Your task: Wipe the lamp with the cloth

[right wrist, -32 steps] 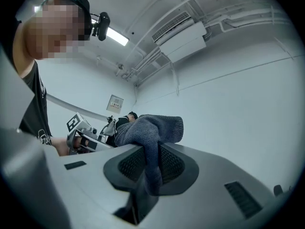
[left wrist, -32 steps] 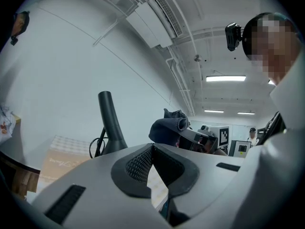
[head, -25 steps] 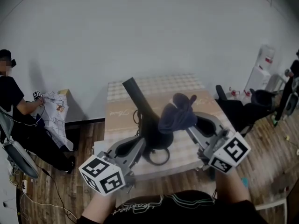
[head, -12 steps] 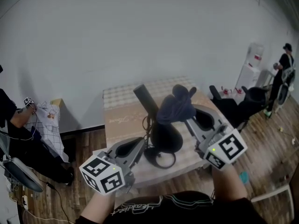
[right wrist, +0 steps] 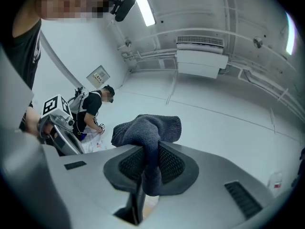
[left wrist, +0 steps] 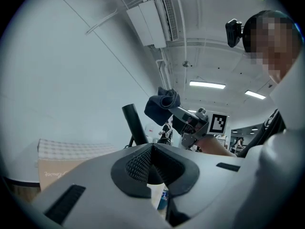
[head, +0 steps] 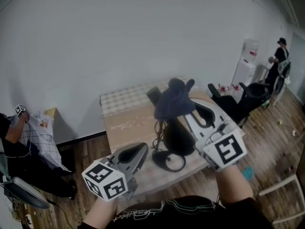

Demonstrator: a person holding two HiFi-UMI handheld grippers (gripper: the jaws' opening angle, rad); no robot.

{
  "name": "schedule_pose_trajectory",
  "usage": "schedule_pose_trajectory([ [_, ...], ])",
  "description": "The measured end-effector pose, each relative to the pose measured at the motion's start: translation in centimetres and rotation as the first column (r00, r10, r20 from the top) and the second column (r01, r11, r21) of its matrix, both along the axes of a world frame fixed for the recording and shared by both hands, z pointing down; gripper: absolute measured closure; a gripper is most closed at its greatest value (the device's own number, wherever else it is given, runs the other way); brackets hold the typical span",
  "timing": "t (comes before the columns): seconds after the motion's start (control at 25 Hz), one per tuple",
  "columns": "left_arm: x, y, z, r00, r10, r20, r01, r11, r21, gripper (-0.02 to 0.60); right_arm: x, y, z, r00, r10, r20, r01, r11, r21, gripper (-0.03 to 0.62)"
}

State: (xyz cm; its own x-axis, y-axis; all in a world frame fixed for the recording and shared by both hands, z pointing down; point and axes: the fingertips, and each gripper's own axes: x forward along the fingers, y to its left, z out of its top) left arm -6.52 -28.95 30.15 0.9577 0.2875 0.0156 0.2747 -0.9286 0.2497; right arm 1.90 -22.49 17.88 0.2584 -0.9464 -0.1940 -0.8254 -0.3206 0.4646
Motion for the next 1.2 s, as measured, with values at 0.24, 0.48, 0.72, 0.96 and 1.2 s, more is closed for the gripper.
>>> schedule_pose_trajectory([
  [0.24,-1.0,-1.3,1.4,0.999,0.046,0.006,-0.046,0.999,-0.002,0.581,-1.1,-2.3,0.6,0.992,0.087,-0.095,-0.088,0.996,-0.007,0.537],
  [0.48,-1.2,-4.0,1.8,0.998,0.067,0.019,-0.067,0.998,-0.019,0.581,-0.1,-5.4,1.4,0.979,0.159,-0.127,-0.167,0.984,-0.056,0.537],
  [0.72,-1.3,-5.4,3.0,0.995,0.094,0.038,-0.093,0.995,-0.038,0.581,0.6,-7.2,3.8,0.953,0.238,-0.187,-0.266,0.954,-0.141,0.537],
  [0.96,-1.4,-5.7,4.0,0.992,0.116,0.046,-0.113,0.992,-0.051,0.581,0.9,-7.7,5.8,0.941,0.27,-0.202,-0.307,0.933,-0.186,0.537],
  [1.2,-1.9,-6.1,4.7,0.99,0.132,0.049,-0.128,0.99,-0.062,0.581,0.6,-8.3,7.1,0.924,0.294,-0.243,-0.351,0.906,-0.237,0.537],
])
